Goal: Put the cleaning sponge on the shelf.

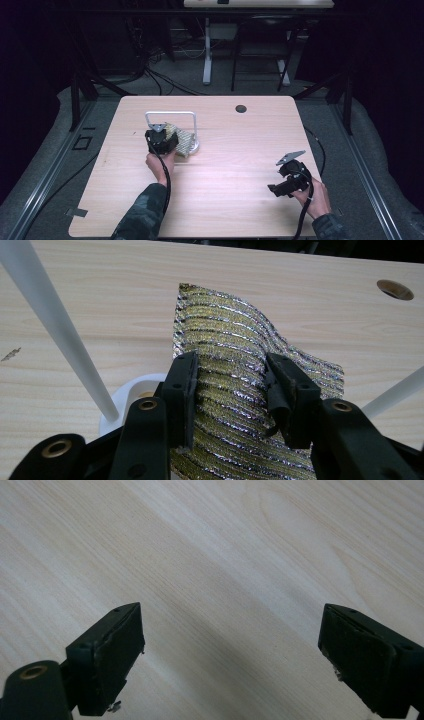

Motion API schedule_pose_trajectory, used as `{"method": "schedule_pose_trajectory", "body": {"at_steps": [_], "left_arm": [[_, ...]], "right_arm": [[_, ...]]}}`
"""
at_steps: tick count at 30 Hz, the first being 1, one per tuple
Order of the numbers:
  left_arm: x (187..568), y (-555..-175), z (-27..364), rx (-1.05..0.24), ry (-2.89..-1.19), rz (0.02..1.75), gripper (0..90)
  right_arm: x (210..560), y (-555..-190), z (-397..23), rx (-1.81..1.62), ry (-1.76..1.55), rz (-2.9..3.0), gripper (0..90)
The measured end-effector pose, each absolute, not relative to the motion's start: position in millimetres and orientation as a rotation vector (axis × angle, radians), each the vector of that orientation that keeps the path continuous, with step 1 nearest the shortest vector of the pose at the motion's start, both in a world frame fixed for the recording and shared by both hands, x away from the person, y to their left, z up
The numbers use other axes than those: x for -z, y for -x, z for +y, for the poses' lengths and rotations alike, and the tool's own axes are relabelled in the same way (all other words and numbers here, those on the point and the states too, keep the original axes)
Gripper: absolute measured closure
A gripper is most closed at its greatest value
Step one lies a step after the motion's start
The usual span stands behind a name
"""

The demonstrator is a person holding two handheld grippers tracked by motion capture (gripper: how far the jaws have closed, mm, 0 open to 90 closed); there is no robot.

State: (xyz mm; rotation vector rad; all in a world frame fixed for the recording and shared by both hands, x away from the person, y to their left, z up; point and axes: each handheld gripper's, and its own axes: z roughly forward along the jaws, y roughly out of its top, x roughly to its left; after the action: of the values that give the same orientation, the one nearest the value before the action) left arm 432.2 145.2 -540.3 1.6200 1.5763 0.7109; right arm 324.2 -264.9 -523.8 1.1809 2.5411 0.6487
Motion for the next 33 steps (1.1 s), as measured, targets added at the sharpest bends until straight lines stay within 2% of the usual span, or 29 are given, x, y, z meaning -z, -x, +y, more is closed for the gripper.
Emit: {"method": "schedule_pose_trajectory", "body": {"at_steps": [20, 25, 27, 33], "left_arm": [[546.2, -443.3, 143.4, -0.678, -1.619, 1.602, 54.8], [551.4, -446.4, 144.9, -0.654, -1.632, 1.628, 51.3], [550.7, -446.3, 146.1, -0.659, -1.629, 1.629, 56.2], [547.9, -445.0, 145.9, -0.644, -1.645, 1.611, 47.2]], "right_arm": [[524.0, -324.1, -265.8, -0.65, -1.181, 2.536, 10.7], [524.7, -324.6, -266.5, -0.649, -1.177, 2.539, 10.8], [524.6, -324.2, -266.4, -0.65, -1.181, 2.536, 10.8], [525.0, -324.2, -265.9, -0.65, -1.178, 2.545, 11.1]]}}
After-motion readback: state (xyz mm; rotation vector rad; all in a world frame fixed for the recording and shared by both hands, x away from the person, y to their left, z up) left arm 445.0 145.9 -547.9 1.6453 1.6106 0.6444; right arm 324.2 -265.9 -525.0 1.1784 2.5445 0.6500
